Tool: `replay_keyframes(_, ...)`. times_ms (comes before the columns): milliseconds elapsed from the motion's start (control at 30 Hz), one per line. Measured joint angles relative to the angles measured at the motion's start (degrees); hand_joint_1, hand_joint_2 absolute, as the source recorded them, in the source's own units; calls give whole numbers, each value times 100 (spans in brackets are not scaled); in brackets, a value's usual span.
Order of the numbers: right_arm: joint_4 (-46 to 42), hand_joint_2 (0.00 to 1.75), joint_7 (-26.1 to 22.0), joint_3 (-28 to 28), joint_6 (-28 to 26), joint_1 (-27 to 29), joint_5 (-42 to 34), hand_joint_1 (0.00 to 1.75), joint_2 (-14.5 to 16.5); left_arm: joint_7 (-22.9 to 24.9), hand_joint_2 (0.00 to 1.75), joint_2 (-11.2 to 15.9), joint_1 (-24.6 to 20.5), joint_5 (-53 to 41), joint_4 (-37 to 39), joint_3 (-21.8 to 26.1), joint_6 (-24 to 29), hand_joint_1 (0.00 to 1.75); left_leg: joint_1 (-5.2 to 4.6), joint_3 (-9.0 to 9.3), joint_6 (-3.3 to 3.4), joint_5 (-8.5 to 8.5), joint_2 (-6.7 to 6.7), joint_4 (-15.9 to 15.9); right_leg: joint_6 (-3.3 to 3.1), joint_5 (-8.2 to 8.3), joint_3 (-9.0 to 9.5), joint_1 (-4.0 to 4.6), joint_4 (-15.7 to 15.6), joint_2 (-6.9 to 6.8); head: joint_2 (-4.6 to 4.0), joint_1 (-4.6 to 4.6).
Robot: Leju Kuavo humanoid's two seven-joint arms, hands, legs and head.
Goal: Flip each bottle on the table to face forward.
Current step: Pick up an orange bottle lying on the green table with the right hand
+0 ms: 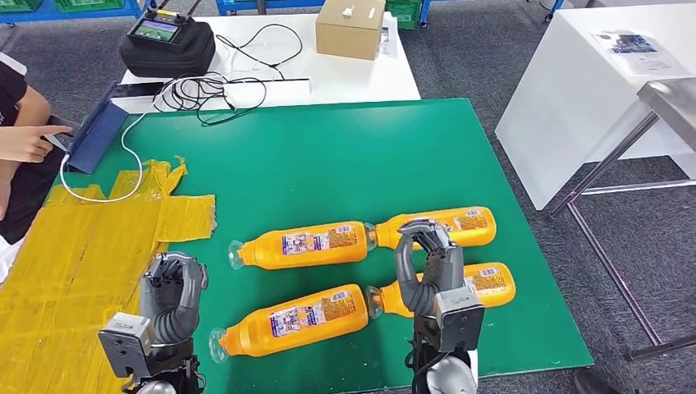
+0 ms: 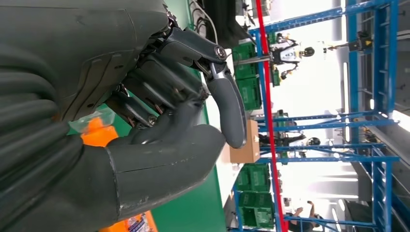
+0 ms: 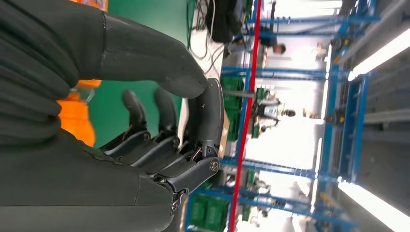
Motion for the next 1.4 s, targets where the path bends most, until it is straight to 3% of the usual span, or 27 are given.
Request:
replay_keyframes(33, 4, 175, 18, 37, 1, -26, 25, 0, -17, -3, 175, 9, -8, 1, 0, -13, 1, 83, 0, 0, 0, 0, 0, 0, 0, 0, 0, 0, 0, 0, 0, 0)
replay_keyframes(100, 24, 175, 107, 97, 3, -72, 142, 0, -55, -7, 175, 26, -13, -8, 0, -39, 2, 0, 0, 0, 0, 0, 0, 0, 0, 0, 0, 0, 0, 0, 0, 0)
replay_keyframes(467, 304, 175, 1404, 526, -13, -761, 2425, 0, -542, 120, 175, 54, -90, -143, 81, -71, -156, 0, 0, 0, 1, 1, 1, 0, 1, 3, 2, 0, 0, 0, 0, 0)
replay_keyframes(733, 1330, 175, 2209, 1148, 727, -1845, 3921, 0, -1048, 224, 175, 54, -202, -156, 158, -44, -539, 0, 0, 0, 5, 6, 2, 0, 2, 6, 4, 0, 0, 1, 0, 0)
replay_keyframes(1067, 3688, 175, 2273, 1884, 1340, -3579, 3983, 0, -1133, 217, 175, 51, -649, 65, 583, -136, -755, 0, 0, -1, 10, 17, -3, 2, 7, 12, 6, 0, 2, -1, 0, 0)
replay_keyframes(1400, 4168, 175, 2245, 2003, 1380, -3846, 3944, 0, -1096, 214, 175, 46, -742, 101, 704, -199, -773, 0, -1, -3, 10, 16, -4, 3, 7, 11, 5, 0, 2, -2, 0, 0)
